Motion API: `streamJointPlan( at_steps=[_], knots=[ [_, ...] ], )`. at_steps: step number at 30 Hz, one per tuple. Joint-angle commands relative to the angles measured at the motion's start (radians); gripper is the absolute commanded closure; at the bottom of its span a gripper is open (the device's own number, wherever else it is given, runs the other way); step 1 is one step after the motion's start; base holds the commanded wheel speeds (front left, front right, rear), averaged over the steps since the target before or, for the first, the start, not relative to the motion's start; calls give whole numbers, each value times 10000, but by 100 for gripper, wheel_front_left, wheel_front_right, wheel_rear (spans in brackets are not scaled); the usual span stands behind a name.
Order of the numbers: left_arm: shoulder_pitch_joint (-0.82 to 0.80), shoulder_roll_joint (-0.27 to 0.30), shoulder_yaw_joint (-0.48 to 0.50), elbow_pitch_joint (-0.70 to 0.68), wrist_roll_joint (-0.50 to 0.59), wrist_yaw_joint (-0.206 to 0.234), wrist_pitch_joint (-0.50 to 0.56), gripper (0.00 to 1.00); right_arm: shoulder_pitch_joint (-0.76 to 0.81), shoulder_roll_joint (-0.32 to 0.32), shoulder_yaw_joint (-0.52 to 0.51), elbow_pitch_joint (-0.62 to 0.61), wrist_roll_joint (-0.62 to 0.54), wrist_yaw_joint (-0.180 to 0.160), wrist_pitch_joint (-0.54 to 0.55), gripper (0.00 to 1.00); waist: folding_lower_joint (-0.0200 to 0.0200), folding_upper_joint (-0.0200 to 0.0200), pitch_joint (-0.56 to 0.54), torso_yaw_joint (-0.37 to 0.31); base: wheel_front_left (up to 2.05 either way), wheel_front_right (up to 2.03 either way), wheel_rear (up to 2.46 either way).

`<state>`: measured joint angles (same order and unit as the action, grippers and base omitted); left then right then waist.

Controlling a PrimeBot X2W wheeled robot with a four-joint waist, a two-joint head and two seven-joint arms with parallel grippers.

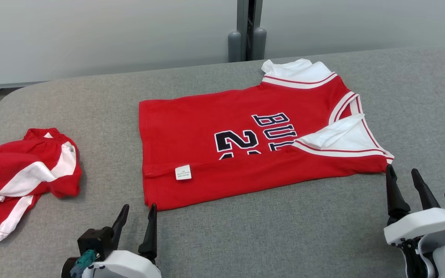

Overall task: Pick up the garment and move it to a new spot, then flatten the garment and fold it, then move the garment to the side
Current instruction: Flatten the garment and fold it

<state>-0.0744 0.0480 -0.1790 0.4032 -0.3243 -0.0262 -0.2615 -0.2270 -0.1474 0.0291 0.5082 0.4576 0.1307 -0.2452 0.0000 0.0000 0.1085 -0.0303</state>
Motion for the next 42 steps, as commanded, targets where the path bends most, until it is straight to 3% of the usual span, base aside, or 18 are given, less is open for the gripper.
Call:
streamJointPlan(
  at_steps=[1, 7, 15, 26, 31, 32, 33, 35, 36, 37, 38, 39, 42],
  knots=[
    [-291, 50, -159, 386, -289, -58, 56, 0, -247, 18, -184, 153, 164, 1, 123, 0, 0, 0, 175, -20, 0, 0, 0],
    [-854, 45, -765, 1352, -1881, -277, 878, 0, -1072, 102, -651, 939, 650, 1, 723, 0, 0, 0, 717, 49, 0, 0, 0],
    [-1509, 39, -1214, 1605, -3829, -400, 1445, 0, -1914, 48, -947, 2078, 1104, 1, 1102, 0, 0, 0, 1296, 203, 0, 0, 0],
    [-2138, -24, -1618, 1978, -5273, -676, 1594, 0, -2761, 1, -738, 3029, 1711, 1, 1278, 0, 0, 0, 1811, 277, 0, 0, 0],
    [-2362, -45, -1784, 2188, -5353, -769, 1544, 0, -3044, -78, -485, 3319, 1915, 1, 1263, 0, 0, 0, 2006, 337, 0, 0, 0],
    [-2384, -34, -1814, 2244, -5308, -781, 1527, 10, -3111, -66, -425, 3370, 1992, 1, 1270, 0, 0, 0, 2033, 346, 0, 0, 0],
    [-2397, -30, -1843, 2294, -5284, -795, 1510, 30, -3168, -41, -370, 3381, 2077, 1, 1295, 0, 0, 0, 2056, 356, 0, 0, 0],
    [-2478, -25, -1882, 2397, -5257, -810, 1471, 94, -3269, 7, -232, 3350, 2266, 1, 1341, 0, 0, 0, 2098, 371, 0, 0, 0],
    [-2498, -25, -1895, 2440, -5252, -825, 1449, 100, -3294, 16, -143, 3319, 2369, 1, 1368, 0, 0, 0, 2107, 378, 0, 0, 0],
    [-2505, -23, -1914, 2476, -5236, -830, 1416, 100, -3291, 8, -34, 3296, 2460, 1, 1395, 26, 0, 0, 2107, 382, 0, 0, 0],
    [-2506, -19, -1939, 2514, -5217, -841, 1370, 100, -3265, -20, 62, 3280, 2542, 1, 1381, 69, 0, 0, 2100, 386, 0, 0, 0],
    [-2509, -16, -1960, 2557, -5219, -856, 1333, 100, -3243, -49, 132, 3273, 2617, 1, 1365, 100, 0, 0, 2086, 388, 0, 0, 0],
    [-2522, 0, -2002, 2687, -5200, -883, 1207, 100, -3174, -172, 341, 3311, 2805, 1, 1302, 100, 0, 0, 2015, 383, 0, 0, 0]
  ],
)
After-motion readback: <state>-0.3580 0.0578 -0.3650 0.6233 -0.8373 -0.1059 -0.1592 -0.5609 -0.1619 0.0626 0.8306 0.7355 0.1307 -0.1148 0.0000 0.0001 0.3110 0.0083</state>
